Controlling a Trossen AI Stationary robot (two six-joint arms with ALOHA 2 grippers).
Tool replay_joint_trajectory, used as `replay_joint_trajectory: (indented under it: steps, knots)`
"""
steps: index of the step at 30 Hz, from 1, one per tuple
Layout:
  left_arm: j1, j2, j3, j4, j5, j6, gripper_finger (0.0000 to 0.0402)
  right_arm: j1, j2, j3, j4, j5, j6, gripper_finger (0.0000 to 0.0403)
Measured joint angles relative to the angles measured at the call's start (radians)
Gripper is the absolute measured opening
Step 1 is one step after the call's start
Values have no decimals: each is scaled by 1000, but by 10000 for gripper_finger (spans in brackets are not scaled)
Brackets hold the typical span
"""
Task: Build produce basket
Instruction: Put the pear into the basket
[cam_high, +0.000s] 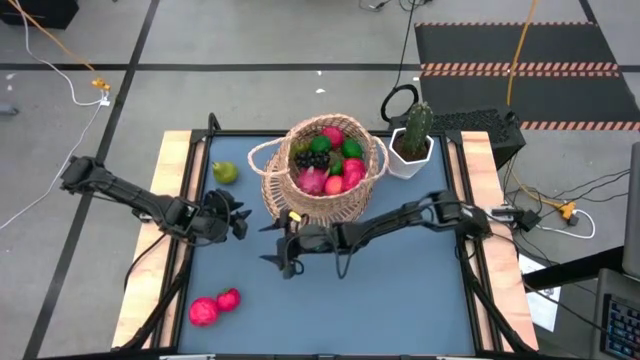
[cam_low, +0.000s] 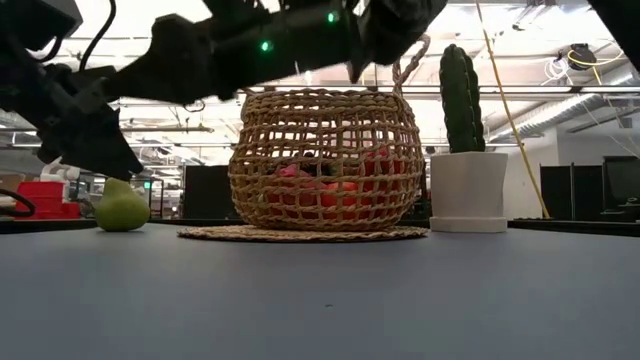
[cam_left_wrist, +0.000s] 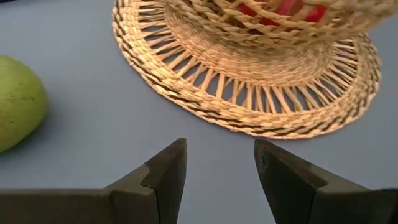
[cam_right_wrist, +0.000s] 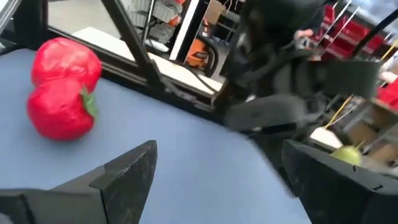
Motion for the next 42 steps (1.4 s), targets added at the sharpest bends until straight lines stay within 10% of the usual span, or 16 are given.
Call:
replay_joint_trajectory:
  steps: [10, 22, 32, 42]
  knots:
    - [135, 0, 0, -8, -24, 0, 208, -13, 120, -1, 2, 2, 142, 341]
    - [477, 1, 0, 13, -63, 93, 333, -14, 140, -1, -2, 4, 206, 341]
    - [753, 1, 0, 73, 43, 221, 363, -14, 140, -1, -31, 1, 202, 341]
    - [790, 0, 2, 69, 204, 249, 363, -32, 140, -1, -84, 0, 191, 341]
